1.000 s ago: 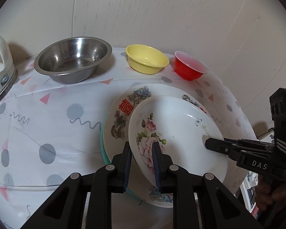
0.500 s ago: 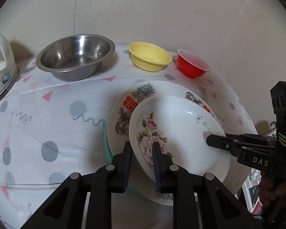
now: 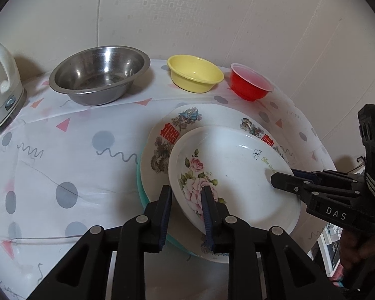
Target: Organize plates and bowls
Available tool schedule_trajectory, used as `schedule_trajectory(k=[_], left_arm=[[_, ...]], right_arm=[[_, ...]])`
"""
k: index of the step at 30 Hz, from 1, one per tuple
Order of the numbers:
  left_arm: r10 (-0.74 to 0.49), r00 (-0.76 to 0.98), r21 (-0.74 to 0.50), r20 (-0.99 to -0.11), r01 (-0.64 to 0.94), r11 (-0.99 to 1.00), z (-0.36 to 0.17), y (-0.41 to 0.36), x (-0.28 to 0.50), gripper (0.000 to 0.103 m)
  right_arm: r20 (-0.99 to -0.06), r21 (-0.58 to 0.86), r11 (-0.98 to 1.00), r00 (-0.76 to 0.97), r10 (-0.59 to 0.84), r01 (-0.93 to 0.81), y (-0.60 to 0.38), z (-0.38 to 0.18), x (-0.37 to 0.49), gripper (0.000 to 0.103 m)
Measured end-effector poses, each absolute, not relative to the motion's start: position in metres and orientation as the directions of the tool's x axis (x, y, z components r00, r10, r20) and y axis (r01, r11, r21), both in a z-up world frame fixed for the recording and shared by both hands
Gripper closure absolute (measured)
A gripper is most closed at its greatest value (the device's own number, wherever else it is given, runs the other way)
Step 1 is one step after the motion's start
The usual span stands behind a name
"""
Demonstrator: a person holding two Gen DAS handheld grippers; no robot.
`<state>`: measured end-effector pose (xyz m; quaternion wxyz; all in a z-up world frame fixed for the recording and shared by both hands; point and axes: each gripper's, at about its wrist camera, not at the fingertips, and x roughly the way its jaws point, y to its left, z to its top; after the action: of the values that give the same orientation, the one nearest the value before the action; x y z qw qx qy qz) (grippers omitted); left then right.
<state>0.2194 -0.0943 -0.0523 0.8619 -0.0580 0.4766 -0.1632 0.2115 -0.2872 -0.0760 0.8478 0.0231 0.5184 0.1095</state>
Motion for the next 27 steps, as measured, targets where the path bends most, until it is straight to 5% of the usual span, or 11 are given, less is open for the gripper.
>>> schedule_trajectory(k=[13,27], left_arm=[[-0.347,0.483,-0.262,-0.804,0.236,0.936,-0.050,-0.097,0.217,0.080],[-0.304,0.527,-0.220,-0.794,0.216,0.951,-0.040,-0.093,0.211,0.077]], right_arm=[[-0.875,0.115,0.976,0.445,0.188,-0.185,-0.283,-0.075,0.208,0.077],[-0.826,0.229,0.966,0.502,0.257,-0.118,-0.306,-0.058,0.212,0.076]])
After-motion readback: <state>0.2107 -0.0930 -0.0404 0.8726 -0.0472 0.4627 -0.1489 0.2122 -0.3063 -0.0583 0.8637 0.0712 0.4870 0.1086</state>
